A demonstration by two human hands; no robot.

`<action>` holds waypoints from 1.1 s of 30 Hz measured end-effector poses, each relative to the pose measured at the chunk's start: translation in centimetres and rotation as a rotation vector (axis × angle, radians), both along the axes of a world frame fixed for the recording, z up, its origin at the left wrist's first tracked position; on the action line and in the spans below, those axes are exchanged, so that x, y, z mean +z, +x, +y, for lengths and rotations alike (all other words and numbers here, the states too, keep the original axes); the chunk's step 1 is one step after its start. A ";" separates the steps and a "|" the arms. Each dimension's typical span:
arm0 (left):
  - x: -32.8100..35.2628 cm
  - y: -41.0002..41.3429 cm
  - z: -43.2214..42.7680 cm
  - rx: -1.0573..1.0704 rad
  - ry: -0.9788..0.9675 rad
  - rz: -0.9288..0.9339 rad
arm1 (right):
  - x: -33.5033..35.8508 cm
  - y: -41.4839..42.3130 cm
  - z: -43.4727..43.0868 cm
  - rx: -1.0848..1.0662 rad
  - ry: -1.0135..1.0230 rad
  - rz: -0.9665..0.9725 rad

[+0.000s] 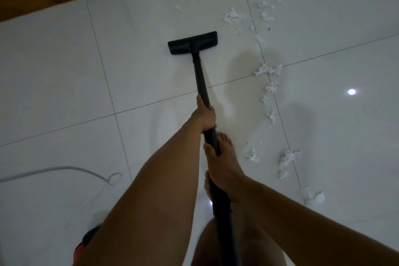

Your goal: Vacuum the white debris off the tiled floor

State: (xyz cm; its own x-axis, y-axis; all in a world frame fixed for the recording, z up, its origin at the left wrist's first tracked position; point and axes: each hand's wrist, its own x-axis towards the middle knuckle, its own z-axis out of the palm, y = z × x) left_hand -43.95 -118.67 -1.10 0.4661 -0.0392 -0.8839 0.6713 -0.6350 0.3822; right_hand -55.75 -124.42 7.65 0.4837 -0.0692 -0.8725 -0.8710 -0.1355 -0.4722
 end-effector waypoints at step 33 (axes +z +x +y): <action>0.4 16.4 1.6 -0.019 0.031 0.038 | 0.3 16.2 2.0 0.185 -0.149 0.045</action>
